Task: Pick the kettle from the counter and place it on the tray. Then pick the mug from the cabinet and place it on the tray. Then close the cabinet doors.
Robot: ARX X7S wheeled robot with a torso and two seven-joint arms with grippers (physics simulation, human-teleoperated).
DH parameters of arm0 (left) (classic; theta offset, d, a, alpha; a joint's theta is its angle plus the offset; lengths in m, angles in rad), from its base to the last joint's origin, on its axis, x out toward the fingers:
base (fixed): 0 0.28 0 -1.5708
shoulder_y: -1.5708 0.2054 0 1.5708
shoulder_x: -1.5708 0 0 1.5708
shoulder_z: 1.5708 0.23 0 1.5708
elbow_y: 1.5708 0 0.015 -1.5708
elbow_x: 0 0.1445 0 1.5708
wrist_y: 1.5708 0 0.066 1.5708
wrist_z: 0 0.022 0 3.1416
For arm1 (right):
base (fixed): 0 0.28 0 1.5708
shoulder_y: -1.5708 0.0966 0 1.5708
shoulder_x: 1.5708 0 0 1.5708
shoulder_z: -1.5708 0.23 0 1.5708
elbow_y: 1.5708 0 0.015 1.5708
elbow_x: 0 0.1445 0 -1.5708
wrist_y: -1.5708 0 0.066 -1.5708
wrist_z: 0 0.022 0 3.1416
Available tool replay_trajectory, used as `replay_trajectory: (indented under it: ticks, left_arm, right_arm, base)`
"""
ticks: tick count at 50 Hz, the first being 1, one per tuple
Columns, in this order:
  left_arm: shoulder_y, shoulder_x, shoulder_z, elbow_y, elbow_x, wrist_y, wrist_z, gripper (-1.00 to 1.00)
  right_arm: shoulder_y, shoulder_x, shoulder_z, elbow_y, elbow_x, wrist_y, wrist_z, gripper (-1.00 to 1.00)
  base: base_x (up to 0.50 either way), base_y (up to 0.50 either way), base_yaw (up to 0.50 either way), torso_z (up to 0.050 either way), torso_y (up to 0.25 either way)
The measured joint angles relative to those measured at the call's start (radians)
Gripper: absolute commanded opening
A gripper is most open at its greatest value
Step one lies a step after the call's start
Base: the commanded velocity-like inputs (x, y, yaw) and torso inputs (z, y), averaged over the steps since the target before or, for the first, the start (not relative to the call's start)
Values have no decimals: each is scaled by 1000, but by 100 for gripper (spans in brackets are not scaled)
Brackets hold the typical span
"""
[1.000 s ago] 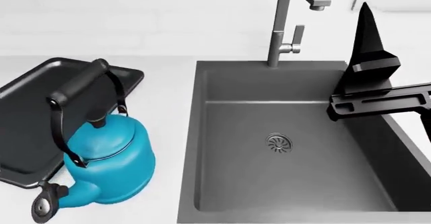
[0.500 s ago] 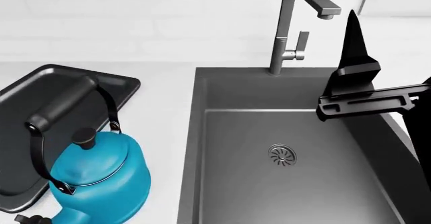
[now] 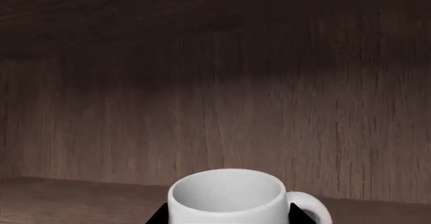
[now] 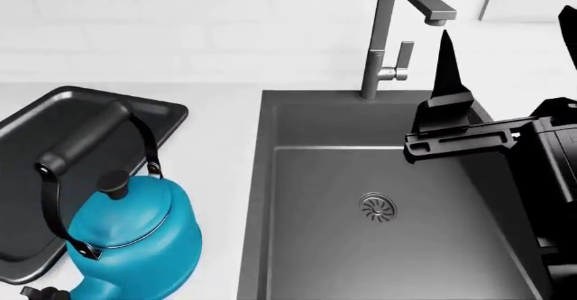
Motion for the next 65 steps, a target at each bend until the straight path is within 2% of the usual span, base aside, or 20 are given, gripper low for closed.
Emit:
replay_trajectory:
  ticks: [7,23,33,40,47,51,57,65]
  left_arm:
    - [26,-9,-11,54,-11,-2,-14,-100]
    - [10,-20,-7,224,-29,-112,-5,-100]
    - [45,-42,-12,461,-61,-272,21,-100]
    - [173,-68,-57,800,-123,-465,46,-100]
    - [385,-96,-141,1161,-206,-645,67,-100]
    - [516,-120,-191,1324,-322,-715,31,-100]
    - [670,-160,-244,1485,-478,-772,-40,-100]
    - [804,-199,-262,1588,-588,-786,-88,-100]
  right_arm:
    - [-12,0,-1,1,-10,-8,-1,100]
    - [-5,7,-2,-20,7,-6,22,100]
    - [-15,9,-2,-30,1,-14,26,100]
    - [-50,20,0,-36,-29,-42,17,100]
    - [-90,31,-1,-43,-64,-71,16,100]
    - [-109,37,-4,-43,-90,-81,17,100]
    - [-128,36,-14,-43,-124,-85,19,100]
    - [-143,28,-27,-36,-157,-86,18,100]
  base:
    - [-12,0,0,0,0]
    - [-447,0,0,0,0]
    - [-268,0,0,0,0]
    - [0,0,0,0,0]
    - [0,0,0,0,0]
    - [0,327,0,0,0]
    - [0,500,0,0,0]
    - [0,500,0,0,0]
